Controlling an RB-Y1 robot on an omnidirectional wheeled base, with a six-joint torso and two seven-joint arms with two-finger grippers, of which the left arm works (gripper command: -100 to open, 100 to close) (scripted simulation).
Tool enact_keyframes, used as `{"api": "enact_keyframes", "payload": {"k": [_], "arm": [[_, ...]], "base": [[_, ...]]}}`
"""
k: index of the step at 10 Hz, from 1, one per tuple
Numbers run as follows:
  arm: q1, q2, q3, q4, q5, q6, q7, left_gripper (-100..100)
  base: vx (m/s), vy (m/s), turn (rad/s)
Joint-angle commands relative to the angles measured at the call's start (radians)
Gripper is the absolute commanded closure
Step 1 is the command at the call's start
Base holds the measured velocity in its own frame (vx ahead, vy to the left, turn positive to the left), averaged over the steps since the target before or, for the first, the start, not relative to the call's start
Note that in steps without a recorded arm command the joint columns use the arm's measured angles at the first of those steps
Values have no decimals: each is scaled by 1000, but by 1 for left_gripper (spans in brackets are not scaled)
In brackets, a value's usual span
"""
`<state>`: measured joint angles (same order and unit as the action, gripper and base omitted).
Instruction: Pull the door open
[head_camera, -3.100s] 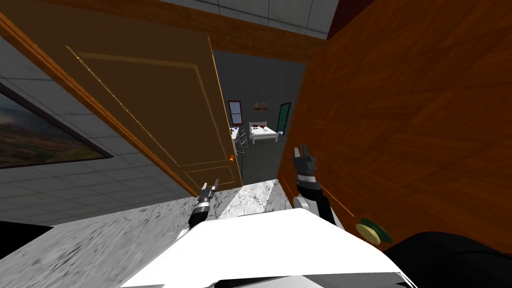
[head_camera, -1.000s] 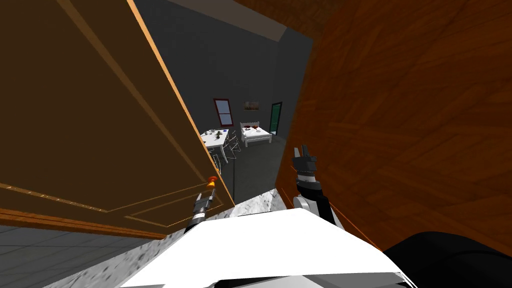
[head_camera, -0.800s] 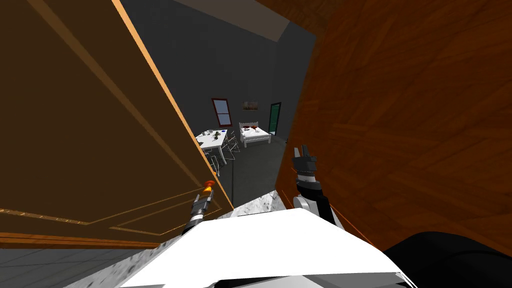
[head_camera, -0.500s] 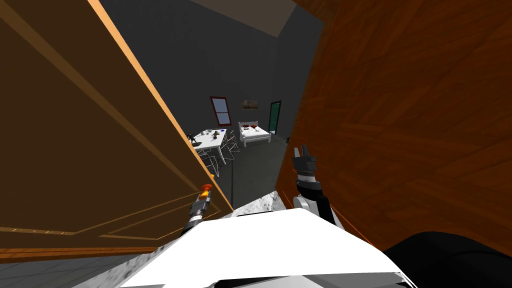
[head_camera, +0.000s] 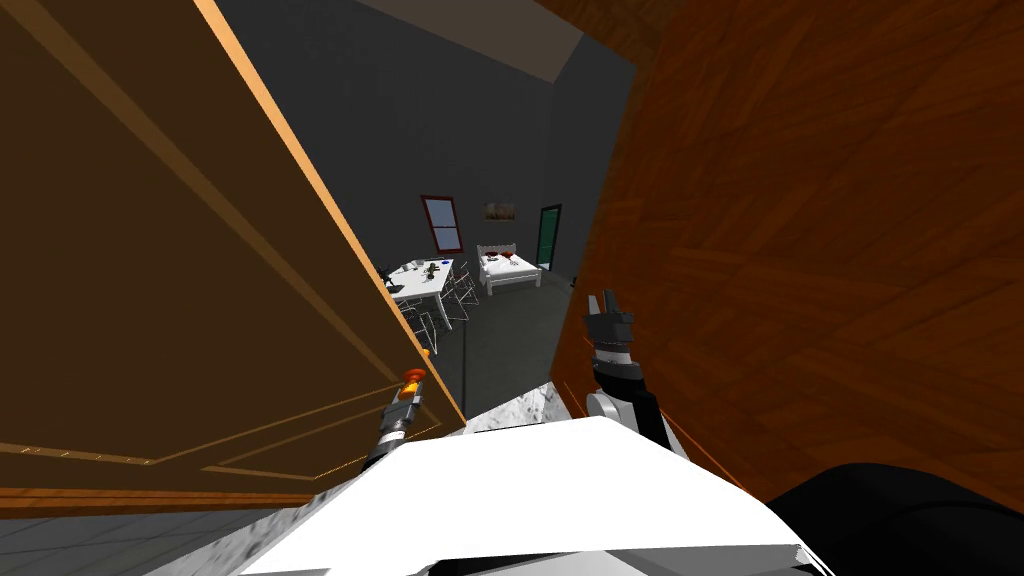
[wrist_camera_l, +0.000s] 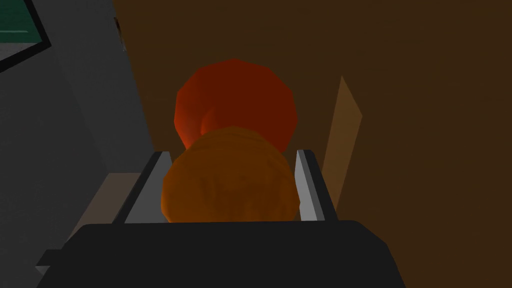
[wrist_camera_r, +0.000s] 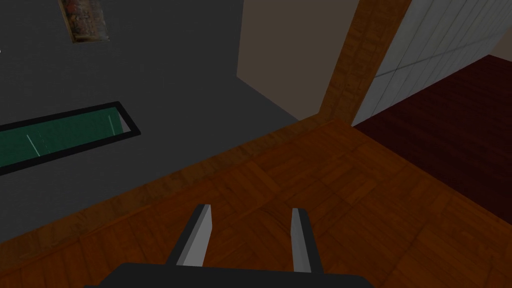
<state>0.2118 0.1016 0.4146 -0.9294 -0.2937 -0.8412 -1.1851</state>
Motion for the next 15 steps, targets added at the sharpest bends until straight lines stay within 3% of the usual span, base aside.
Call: {"api": "enact_keyframes", "payload": {"k": [1,11,15], "arm": [[-2,2,-5,2,11,0,34,100],[-15,20,-46,16,95,0,279,100],[-19,25,-58,20,119,0,352,100]], "base": [[-14,5,-28],[-35,11,-39],[-32,8,-30]]}}
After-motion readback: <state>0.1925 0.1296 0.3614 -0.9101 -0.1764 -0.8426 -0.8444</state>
